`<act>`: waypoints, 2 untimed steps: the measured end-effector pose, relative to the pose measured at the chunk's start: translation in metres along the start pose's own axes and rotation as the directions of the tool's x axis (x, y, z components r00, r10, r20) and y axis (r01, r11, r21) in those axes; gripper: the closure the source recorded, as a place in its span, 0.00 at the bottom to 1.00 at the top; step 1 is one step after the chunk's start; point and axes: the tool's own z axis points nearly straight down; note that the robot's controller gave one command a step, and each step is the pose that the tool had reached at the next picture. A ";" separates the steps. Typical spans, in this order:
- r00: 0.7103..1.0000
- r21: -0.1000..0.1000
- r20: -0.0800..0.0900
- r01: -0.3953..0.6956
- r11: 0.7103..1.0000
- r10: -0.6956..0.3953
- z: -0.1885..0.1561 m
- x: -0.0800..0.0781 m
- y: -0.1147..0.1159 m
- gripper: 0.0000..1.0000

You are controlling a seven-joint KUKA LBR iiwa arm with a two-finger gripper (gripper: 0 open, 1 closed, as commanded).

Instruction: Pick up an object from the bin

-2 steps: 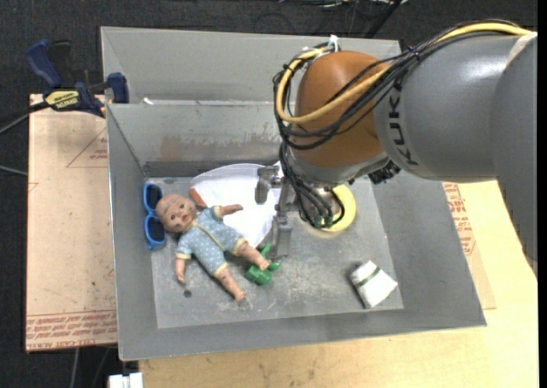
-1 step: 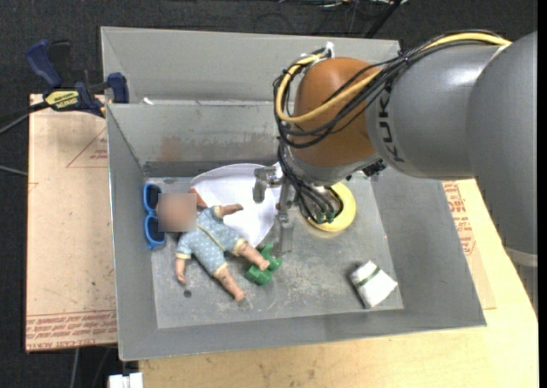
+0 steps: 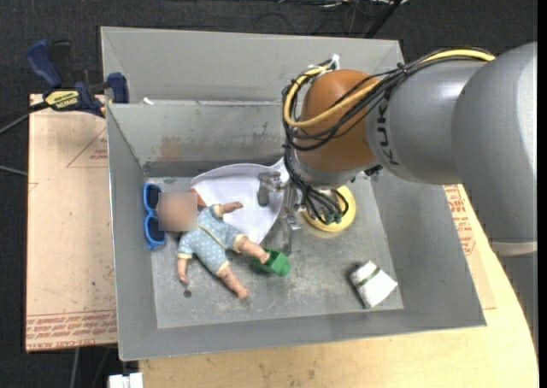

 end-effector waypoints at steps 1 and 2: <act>0.990 0.000 0.003 0.143 0.990 -0.143 0.001 -0.002 0.006 0.00; 1.000 0.000 0.004 0.010 1.000 -0.010 0.001 -0.013 0.076 0.00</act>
Offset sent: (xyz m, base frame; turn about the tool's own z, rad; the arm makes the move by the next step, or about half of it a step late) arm -0.0040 0.1099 -0.0014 0.0427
